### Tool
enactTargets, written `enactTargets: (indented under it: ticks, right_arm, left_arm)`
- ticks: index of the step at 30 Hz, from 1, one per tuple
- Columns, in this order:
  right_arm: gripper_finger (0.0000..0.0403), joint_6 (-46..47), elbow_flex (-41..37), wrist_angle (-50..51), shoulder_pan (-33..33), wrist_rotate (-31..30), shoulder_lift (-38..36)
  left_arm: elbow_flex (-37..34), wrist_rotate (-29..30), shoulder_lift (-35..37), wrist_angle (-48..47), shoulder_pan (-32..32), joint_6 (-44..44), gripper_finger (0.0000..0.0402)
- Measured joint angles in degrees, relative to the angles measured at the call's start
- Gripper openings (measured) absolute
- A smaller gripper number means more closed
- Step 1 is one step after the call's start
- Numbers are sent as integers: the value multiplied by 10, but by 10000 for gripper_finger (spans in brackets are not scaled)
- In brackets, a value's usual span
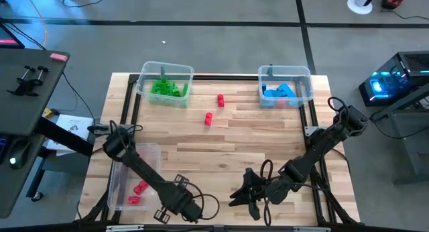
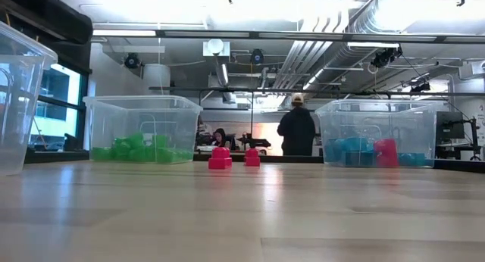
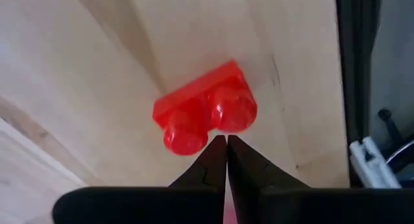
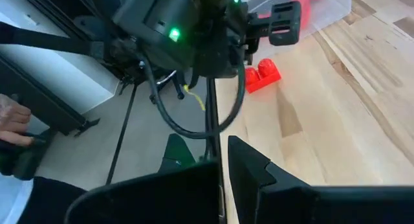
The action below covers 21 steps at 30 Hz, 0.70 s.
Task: Sort blocks
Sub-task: Put the red game piece into the bottom transparent bin
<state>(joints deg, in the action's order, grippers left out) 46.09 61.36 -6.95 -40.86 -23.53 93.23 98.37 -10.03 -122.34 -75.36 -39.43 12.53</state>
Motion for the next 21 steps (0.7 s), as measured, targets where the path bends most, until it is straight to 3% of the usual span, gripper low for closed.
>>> enactTargets:
  ticks: [9, 17, 21]
  right_arm:
    - [0, 3, 0, 9, 0, 0, 0]
    - [0, 3, 0, 12, 0, 0, 0]
    - [0, 3, 0, 12, 0, 0, 0]
  left_arm:
    - [0, -18, 0, 12, 17, 18, 0]
    - [-7, -29, 0, 24, 12, -43, 0]
    - [-33, -32, 0, 26, 11, -26, 0]
